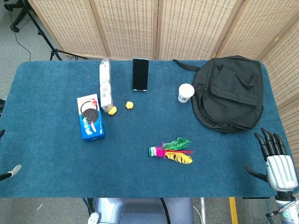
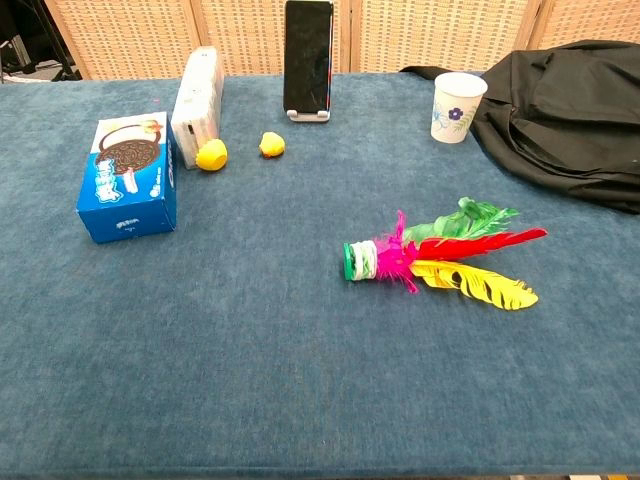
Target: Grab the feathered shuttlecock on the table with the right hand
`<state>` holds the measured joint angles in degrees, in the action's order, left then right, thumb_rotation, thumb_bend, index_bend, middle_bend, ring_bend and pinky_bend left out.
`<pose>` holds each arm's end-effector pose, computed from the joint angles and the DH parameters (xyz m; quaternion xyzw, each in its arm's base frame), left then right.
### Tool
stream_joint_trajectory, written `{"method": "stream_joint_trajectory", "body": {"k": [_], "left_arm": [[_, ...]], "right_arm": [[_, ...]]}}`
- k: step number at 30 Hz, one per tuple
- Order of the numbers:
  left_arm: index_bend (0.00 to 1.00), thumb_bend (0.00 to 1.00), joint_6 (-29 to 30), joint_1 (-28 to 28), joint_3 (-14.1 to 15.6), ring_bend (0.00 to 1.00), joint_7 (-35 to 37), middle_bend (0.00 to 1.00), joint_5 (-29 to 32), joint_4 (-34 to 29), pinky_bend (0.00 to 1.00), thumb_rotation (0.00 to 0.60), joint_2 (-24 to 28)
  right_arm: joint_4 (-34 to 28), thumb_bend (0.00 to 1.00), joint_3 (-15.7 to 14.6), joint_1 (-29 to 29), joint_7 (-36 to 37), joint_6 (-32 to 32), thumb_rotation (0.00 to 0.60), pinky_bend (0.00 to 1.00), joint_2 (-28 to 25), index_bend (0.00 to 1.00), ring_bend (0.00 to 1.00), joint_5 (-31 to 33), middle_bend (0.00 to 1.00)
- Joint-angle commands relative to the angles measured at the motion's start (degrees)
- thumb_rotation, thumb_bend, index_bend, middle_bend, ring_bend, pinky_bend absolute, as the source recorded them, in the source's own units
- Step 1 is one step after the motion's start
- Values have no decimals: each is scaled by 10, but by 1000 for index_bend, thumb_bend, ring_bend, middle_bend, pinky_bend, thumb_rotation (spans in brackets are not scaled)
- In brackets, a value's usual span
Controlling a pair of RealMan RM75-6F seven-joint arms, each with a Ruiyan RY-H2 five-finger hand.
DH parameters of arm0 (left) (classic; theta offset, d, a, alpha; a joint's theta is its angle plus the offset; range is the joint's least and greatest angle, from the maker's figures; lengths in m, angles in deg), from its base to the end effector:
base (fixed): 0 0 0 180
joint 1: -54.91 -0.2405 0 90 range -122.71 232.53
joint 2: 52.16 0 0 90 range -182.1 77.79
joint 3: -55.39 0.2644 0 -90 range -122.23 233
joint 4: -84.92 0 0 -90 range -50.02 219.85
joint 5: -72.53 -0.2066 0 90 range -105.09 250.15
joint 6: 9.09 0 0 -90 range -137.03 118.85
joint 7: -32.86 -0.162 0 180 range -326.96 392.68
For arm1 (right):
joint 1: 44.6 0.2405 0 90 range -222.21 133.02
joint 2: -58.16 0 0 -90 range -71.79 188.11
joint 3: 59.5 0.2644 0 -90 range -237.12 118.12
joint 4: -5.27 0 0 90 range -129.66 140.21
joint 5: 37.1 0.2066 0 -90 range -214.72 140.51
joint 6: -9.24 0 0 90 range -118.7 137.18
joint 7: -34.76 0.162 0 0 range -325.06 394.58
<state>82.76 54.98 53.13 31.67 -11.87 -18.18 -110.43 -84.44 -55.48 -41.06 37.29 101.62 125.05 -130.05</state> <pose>-0.3006 0.1693 0.1993 -0.5377 -0.4041 -0.4079 0.6174 -0.2989 -0.1941 0.1684 0.5865 -0.3392 0.4612 0.5730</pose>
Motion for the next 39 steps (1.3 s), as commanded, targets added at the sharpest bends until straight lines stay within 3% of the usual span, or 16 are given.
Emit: {"method": "stream_joint_trajectory", "body": {"k": [1, 7, 14, 20, 26, 31, 39], "left_arm": [[0, 0, -4, -1, 1, 0, 0, 0, 2, -2, 0, 600, 2], [0, 0, -13, 1, 2, 0, 4, 0, 2, -7, 0, 600, 7], [0, 0, -20, 3, 1, 0, 3, 0, 3, -9, 0, 600, 8], [0, 0, -34, 8, -4, 0, 3, 0, 21, -10, 0, 600, 9], [0, 0, -48, 12, -4, 0, 12, 0, 27, -10, 0, 600, 14], [0, 0, -54, 13, -6, 0, 21, 0, 30, -8, 0, 600, 18], [0, 0, -57, 14, -7, 0, 25, 0, 31, -8, 0, 600, 20]], "right_arm": [[-1, 0, -1, 0, -2, -2, 600, 0, 1, 17, 0, 1, 0], [0, 0, -6, 19, 4, -23, 600, 0, 1, 41, 0, -23, 0], [-10, 11, -10, 81, 40, -96, 600, 0, 4, 207, 0, -58, 0], [-3, 219, 8, 130, 24, -147, 600, 0, 40, 378, 0, -56, 0], [-7, 347, 16, 171, -58, -224, 600, 0, 94, 393, 0, -14, 0], [8, 348, 19, 184, -117, -243, 600, 0, 143, 400, 0, 14, 0], [30, 350, 17, 196, -143, -255, 600, 0, 179, 413, 0, 31, 0]]}}
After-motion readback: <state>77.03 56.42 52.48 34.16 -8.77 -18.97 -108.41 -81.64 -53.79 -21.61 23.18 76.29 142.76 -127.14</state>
